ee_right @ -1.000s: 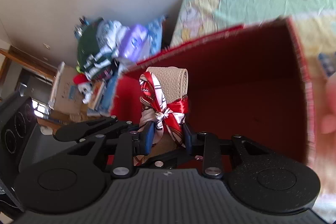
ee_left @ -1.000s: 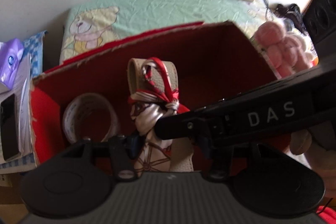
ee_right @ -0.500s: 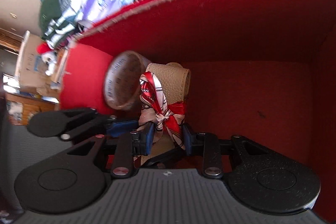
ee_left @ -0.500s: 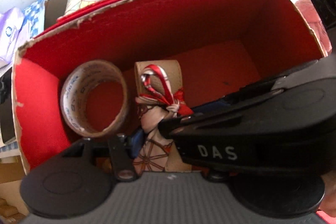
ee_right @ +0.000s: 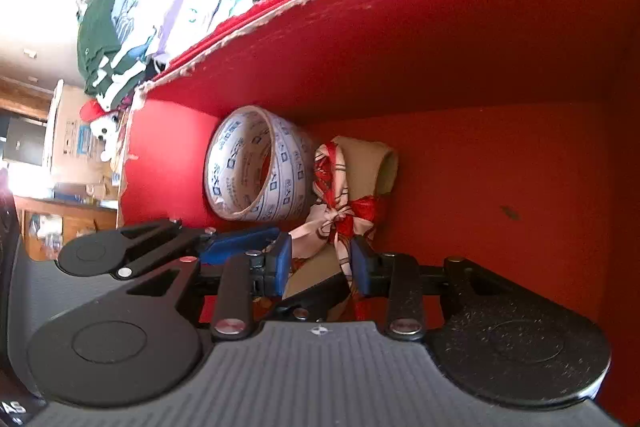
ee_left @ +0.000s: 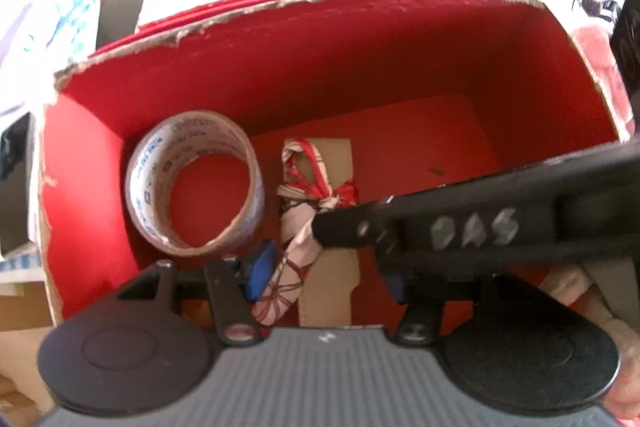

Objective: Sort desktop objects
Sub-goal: 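Lower the sandal beside the tape roll inside the box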

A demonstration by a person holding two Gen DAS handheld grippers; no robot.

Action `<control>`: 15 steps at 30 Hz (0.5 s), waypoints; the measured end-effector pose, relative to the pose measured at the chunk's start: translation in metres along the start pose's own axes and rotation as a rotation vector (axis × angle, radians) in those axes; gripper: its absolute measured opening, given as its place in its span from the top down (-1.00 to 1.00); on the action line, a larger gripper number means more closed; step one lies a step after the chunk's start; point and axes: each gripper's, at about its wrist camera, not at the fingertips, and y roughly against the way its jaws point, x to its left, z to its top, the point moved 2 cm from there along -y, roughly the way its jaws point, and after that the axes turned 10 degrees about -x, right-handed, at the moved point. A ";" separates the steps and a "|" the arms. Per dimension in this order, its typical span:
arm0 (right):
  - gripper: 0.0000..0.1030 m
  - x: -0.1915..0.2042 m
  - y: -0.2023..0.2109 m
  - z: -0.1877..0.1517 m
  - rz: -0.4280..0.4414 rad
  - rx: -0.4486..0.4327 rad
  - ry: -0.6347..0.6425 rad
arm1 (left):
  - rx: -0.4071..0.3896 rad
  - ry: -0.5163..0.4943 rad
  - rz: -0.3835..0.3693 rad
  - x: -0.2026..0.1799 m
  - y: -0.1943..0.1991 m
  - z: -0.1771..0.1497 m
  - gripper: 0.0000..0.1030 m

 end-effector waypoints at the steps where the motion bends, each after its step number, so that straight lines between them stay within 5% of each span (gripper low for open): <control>1: 0.30 -0.003 0.002 0.000 0.000 -0.013 -0.016 | -0.004 0.023 -0.009 0.003 0.001 -0.001 -0.13; 5: 0.31 -0.022 0.011 -0.002 -0.004 -0.078 -0.149 | -0.029 0.052 0.006 0.005 0.007 -0.006 -0.13; 9: 0.31 -0.039 0.007 -0.005 -0.031 -0.039 -0.271 | -0.038 0.049 0.025 0.006 0.006 0.004 -0.13; 15: 0.31 -0.027 0.002 0.001 -0.113 -0.002 -0.176 | -0.060 0.051 0.041 0.003 0.010 0.004 -0.13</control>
